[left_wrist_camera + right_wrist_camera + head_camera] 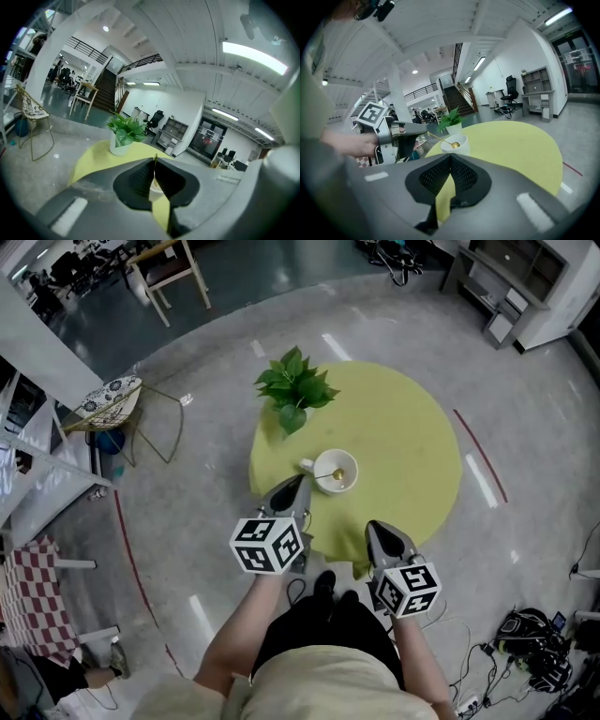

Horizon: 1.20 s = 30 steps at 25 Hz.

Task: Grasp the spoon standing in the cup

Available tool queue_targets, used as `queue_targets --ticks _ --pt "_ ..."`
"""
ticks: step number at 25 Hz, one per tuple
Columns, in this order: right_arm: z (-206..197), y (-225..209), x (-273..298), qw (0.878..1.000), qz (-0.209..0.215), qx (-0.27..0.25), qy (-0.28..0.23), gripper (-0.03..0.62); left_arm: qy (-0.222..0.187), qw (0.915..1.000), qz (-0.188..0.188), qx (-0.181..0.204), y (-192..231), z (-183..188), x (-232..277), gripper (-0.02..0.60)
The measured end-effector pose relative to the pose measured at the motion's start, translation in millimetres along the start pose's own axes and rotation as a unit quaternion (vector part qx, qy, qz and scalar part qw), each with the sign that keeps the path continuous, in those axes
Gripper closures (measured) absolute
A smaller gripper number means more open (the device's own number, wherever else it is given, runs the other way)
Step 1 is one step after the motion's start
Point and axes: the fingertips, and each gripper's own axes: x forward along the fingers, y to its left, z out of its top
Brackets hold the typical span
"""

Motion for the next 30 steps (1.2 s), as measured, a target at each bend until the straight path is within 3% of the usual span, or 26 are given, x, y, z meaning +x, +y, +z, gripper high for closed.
queue_targets --ticks 12,30 --pt "8.5 5.6 -20.7 0.999 0.029 -0.025 -0.008 0.592 -0.036 0.9992 0.011 -0.011 -21.9 5.6 -43.6 0.575" --pt "-3.6 15.0 -56.5 0.996 0.079 -0.046 -0.002 0.592 -0.07 0.995 0.068 -0.019 -45.5 -15.7 -114.1 0.575"
